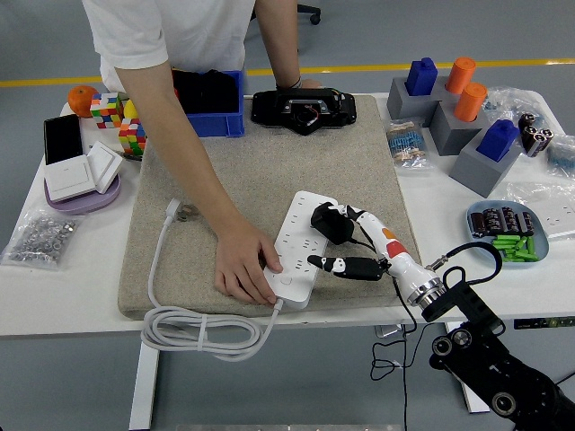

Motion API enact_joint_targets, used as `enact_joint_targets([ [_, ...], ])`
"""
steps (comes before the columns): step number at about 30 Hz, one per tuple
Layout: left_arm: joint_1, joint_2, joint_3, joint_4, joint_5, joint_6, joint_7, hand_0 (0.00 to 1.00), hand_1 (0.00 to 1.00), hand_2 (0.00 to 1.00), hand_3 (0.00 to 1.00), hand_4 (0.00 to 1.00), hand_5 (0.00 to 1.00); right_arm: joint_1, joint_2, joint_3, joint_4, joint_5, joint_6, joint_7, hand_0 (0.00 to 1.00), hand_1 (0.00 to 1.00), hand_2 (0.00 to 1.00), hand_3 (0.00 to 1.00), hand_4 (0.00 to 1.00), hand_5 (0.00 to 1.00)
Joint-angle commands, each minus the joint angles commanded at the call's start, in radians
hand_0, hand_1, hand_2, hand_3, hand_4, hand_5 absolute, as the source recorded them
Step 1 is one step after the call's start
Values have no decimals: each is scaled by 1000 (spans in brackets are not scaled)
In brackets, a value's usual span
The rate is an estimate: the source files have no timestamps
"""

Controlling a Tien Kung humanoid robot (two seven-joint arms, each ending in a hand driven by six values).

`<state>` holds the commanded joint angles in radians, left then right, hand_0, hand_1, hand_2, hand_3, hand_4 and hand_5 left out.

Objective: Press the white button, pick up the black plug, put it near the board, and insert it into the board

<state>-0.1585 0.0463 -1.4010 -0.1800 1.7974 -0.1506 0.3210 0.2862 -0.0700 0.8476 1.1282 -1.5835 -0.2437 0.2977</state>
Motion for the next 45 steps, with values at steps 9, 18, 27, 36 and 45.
enact_joint_targets([
  [9,0,3,1,0,3,-1,0,692,637,613,638,557,183,49,13,-42,-18,10,1,3,867,825,770,754,998,370],
  [18,2,5,-3,0,12,-2,2,690,637,613,638,557,180,83,13,-69,-28,17,2,4,863,820,765,751,998,370],
  [27,0,3,3,0,3,-2,0,690,637,613,638,557,181,105,17,-125,-65,26,8,-12,863,819,765,751,998,369],
  [36,3,1,-3,0,2,0,2,690,637,613,637,557,181,95,9,-109,-37,23,10,-12,860,810,760,746,998,370],
  [45,5,0,-6,0,3,0,2,690,638,613,637,557,181,49,-32,-3,144,12,12,-18,858,810,759,744,998,370],
])
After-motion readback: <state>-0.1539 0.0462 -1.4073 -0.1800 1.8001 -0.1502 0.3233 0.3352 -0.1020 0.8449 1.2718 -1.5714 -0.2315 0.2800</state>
